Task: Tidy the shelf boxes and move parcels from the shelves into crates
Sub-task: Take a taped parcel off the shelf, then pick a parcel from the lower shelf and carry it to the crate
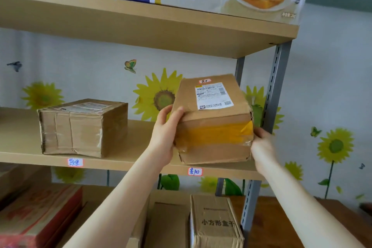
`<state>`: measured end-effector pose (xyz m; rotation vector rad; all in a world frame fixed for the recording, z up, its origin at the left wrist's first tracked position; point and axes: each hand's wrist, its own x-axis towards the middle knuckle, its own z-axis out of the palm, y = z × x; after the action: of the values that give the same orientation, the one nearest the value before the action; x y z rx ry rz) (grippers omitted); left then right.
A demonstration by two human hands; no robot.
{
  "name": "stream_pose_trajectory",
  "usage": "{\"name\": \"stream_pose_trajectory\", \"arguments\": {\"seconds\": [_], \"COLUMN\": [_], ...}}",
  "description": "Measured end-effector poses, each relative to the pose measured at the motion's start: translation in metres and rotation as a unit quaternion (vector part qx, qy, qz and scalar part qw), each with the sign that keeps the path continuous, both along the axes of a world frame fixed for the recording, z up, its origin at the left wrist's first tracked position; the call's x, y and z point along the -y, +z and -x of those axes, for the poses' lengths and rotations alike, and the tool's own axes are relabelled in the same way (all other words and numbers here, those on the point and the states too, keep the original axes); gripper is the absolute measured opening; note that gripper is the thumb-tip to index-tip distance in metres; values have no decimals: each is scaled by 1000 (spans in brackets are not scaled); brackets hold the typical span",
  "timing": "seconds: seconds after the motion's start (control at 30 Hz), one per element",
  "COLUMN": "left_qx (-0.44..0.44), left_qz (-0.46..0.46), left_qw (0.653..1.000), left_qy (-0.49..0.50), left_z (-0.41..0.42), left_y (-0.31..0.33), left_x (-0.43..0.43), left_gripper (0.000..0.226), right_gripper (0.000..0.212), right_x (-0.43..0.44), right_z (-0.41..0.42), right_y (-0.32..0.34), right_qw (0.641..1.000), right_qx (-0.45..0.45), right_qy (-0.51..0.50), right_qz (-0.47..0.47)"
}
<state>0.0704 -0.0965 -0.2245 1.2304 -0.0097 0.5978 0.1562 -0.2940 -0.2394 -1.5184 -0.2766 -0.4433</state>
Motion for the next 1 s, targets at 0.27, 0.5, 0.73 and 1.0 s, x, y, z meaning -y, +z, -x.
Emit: {"name": "stream_pose_trajectory", "arguments": {"seconds": [0.27, 0.5, 0.73, 1.0], "left_qx": [-28, 22, 50, 68], "left_qz": [-173, -229, -238, -144], "left_qw": [984, 972, 963, 965], "left_qy": [-28, 44, 114, 210], "left_z": [-11, -35, -44, 2], "left_y": [-18, -28, -41, -171], "left_x": [23, 62, 77, 85], "left_gripper": [45, 45, 47, 16], "right_gripper": [29, 33, 37, 21], "right_x": [30, 58, 58, 63], "right_z": [-5, -3, -5, 18], "right_y": [-29, -41, -53, -162], "right_qw": [986, 995, 995, 982], "right_qx": [-99, -48, -78, -99], "right_qy": [103, -83, -57, -82], "right_qz": [-87, 40, -12, -142]}}
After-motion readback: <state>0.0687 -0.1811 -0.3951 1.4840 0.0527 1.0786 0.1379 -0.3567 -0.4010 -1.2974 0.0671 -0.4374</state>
